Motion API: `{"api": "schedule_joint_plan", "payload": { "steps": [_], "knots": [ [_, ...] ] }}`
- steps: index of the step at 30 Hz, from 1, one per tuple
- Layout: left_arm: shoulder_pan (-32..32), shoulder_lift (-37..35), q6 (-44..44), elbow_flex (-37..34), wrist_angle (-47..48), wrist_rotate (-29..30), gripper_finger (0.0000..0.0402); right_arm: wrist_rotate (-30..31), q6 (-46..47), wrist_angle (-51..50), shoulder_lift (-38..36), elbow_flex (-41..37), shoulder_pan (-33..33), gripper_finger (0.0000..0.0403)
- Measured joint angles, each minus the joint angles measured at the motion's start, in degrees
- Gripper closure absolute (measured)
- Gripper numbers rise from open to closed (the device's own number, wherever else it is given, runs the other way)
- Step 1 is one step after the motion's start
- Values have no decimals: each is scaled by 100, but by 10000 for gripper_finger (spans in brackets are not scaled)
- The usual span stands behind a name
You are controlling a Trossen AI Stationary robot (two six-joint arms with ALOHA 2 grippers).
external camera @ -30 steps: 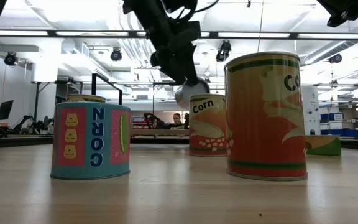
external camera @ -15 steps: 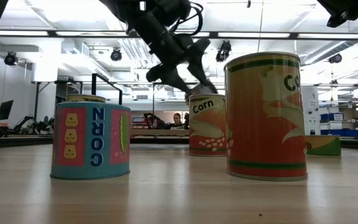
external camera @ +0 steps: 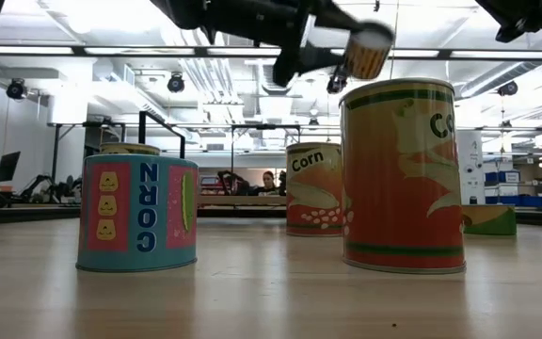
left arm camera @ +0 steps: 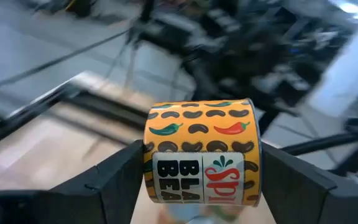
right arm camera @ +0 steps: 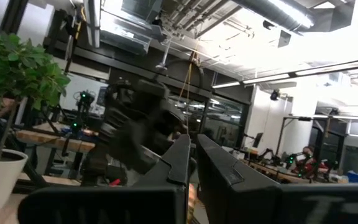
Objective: Pick and place cans onto a shelf
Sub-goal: Put the small yellow canned bean on the shelf
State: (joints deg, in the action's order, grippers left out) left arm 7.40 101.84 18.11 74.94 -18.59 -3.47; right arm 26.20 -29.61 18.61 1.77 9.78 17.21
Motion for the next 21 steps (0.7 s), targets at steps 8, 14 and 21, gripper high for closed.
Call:
{"api": "schedule_joint_plan", "payload": {
  "steps": [8, 14, 21],
  "knots": [
    [5, 0, 634, -626, -1194, -57, 136, 267, -228, 145, 503, 0, 1, 385],
    [259, -3, 1579, -1121, -1637, -67, 136, 994, -555, 396, 1363, 185, 1, 385],
    [516, -13, 2518, -1687, -1631, 633, 135, 1191, 42, -808, 2213, 1005, 2, 385]
  ]
}}
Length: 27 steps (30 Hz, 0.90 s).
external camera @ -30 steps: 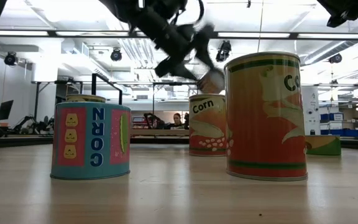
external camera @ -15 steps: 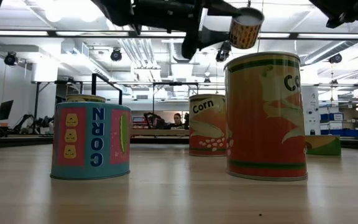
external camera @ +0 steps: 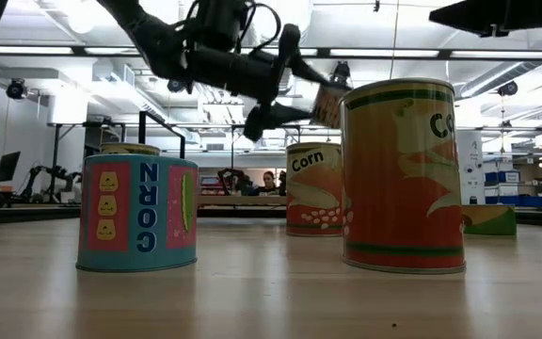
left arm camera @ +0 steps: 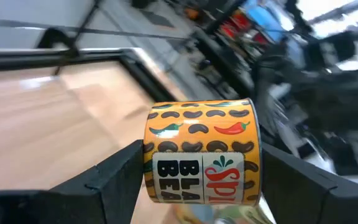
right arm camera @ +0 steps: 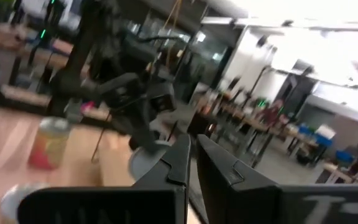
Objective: Pick and place cans onto a shelf
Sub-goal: Put the small yellow canned bean on the shelf
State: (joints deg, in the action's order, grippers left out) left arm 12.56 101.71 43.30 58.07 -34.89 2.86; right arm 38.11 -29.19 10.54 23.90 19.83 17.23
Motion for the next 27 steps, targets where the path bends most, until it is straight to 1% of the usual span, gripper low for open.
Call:
{"api": "schedule_joint_plan", "payload": {
  "steps": [3, 8, 10, 13, 18, 22, 27],
  "knots": [
    [-2, 2, 36, -108, 9, 286, 132, 9, 347, -701, 256, 381, 0, 385],
    [0, 4, 34, -163, 63, 389, 130, 591, 791, -1468, 435, 737, -1, 385],
    [2, 24, -14, -163, 198, 574, 130, 724, 873, -1667, 431, 760, -1, 385],
    [-4, 91, 2, -170, 415, 976, 130, 734, 911, -1751, 429, 761, 0, 385],
    [-7, 111, 47, -165, 420, 1015, 130, 711, 911, -1757, 429, 761, 0, 385],
    [-2, 111, 116, -167, 726, 1258, 130, 707, 929, -1757, 429, 759, 0, 385],
    [-7, 117, 182, -167, 706, 1270, 129, 704, 931, -1757, 431, 759, 0, 385]
  ]
}}
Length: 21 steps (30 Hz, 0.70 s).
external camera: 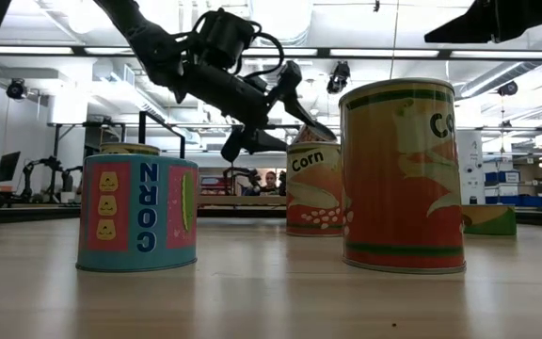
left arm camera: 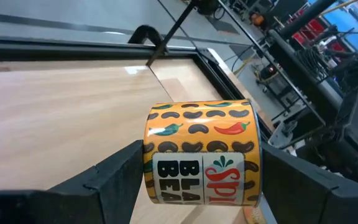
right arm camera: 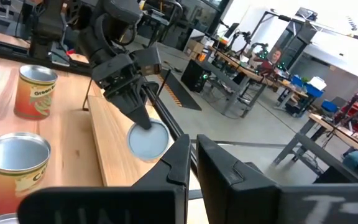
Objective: Pick and place cans onto a shelf
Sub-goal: Put the small yellow canned bean on the shelf
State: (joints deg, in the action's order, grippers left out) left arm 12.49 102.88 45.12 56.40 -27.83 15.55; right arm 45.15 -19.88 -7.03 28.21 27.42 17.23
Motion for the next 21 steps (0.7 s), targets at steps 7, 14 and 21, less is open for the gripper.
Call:
{"api": "schedule_joint_plan", "payload": {
  "steps": [7, 14, 21],
  "knots": [
    [0, 311, 334, 0, -119, 39, 129, -4, 0, -4, 0, -4, 0, 385],
    [11, 361, 366, 0, -238, 42, 129, -7, 0, -9, 0, -4, 0, 385],
    [55, 405, 470, -3, -182, 42, 129, -7, 38, -11, 0, -7, 0, 385]
  ]
}}
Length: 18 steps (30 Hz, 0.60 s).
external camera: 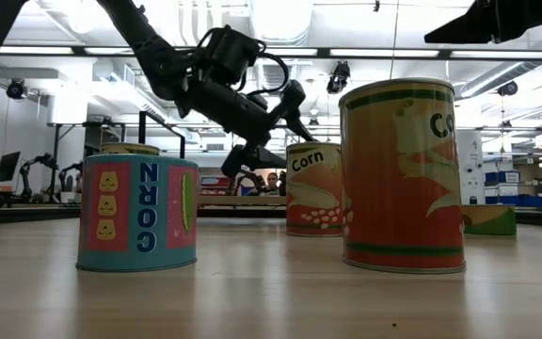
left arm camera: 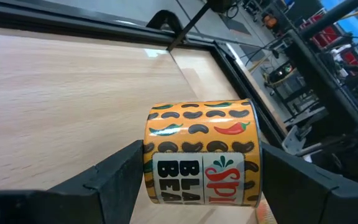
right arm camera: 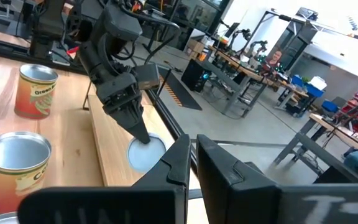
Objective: Pick and place cans onto a shelf
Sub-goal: Put the small yellow canned bean on the shelf
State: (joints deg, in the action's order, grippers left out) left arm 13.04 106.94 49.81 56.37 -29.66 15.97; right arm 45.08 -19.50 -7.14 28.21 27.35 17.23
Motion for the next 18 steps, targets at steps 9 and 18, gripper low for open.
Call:
{"api": "schedule_joint_plan", "payload": {
  "steps": [9, 18],
  "knots": [
    [11, -2, 70, -47, 13, 153, 129, 0, 17, -3, 0, 0, 0, 385],
    [13, -2, 233, -138, -9, 170, 125, 2, 5, -4, 0, 0, 0, 385]
  ]
}}
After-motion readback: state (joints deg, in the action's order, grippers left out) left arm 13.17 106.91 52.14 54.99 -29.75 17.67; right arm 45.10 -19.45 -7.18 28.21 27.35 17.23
